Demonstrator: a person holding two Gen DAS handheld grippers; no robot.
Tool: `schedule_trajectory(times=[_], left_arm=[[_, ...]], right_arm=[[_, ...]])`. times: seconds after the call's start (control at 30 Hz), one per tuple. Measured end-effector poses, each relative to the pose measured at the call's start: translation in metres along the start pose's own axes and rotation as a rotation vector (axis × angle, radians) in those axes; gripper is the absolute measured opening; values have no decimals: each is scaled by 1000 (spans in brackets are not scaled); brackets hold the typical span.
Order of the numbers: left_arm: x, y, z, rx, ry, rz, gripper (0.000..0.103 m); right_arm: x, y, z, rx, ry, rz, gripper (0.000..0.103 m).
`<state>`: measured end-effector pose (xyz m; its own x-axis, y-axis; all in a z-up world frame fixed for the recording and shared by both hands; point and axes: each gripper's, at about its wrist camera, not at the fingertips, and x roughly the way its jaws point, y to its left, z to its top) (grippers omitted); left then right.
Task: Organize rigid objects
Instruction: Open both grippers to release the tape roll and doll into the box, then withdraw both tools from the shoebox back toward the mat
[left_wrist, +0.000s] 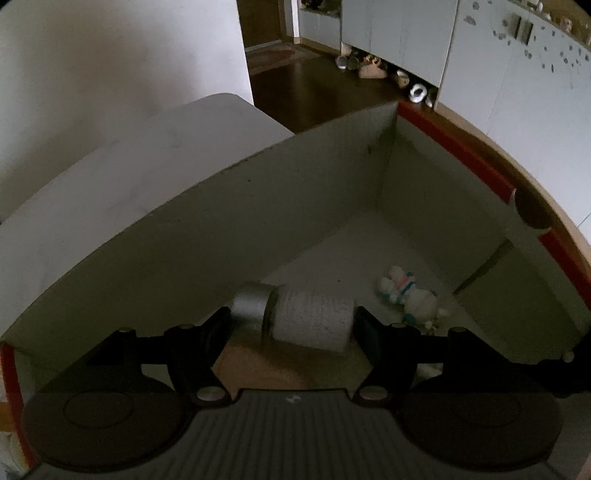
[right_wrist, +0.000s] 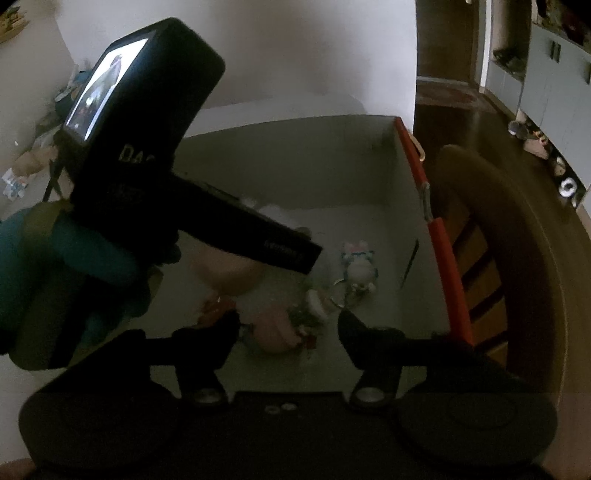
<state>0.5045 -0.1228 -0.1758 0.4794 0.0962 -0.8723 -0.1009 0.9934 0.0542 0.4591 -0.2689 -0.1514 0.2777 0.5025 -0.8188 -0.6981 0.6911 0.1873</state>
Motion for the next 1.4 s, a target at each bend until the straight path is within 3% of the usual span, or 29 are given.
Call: schedule_trajectory(times=[0.97, 1.07, 1.4], left_arm=[[-123, 23, -46, -61, -199, -48, 71], [-136, 31, -54, -73, -226, -50, 77], [-176, 63, -90, -95, -314, -56, 78]], right_arm=[[-52, 23, -9, -16, -129, -18, 88], [-60, 30, -11, -31, -158, -25, 96], [-83, 54, -22, 11, -270, -64, 102]])
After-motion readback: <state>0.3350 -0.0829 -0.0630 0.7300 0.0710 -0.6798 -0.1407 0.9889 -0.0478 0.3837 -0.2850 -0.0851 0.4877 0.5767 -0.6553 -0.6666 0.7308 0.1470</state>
